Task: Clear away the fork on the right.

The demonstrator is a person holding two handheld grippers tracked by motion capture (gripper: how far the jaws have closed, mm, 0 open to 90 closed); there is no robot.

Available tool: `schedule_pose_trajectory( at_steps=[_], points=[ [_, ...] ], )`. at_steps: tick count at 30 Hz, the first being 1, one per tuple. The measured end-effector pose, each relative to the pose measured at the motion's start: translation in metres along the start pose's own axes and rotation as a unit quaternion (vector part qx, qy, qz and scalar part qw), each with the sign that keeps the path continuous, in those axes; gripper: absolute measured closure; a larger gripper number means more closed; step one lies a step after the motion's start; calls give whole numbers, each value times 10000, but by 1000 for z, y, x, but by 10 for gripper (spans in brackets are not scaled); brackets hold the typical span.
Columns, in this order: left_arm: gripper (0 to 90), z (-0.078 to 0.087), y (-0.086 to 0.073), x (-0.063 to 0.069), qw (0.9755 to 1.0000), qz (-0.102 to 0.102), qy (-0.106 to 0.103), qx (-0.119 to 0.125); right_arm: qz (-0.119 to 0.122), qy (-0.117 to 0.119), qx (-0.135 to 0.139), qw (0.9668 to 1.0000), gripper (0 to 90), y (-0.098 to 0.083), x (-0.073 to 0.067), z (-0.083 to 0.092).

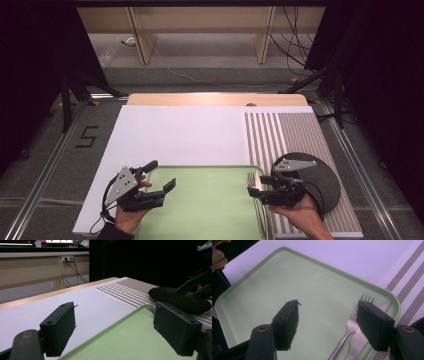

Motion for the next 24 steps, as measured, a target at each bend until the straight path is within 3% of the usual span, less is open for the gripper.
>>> schedule_pose_trajectory(
  at_steps=[10, 18, 24],
  points=[
    [176, 0, 0, 0, 10000, -6, 10, -7, -273, -199, 326, 9989, 289, -3, 10, 16],
    [176, 0, 0, 0, 10000, -1, 10, -1, -598, -363, 706, 9951, 274, -11, 22, 34],
    [176, 0, 0, 0, 10000, 5, 11, -9, -769, -453, 808, 9927, 260, -16, 29, 42]
  ],
)
Point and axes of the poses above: each handheld gripper's, and its own axes: z roughly backward along the jaws, y roughly out of its top, x roughly to its right, the point moved 2 cm from there along -z, roughly forward along the jaws, and after that the axes turned 3 degrees about y, right-handed, at the moved point
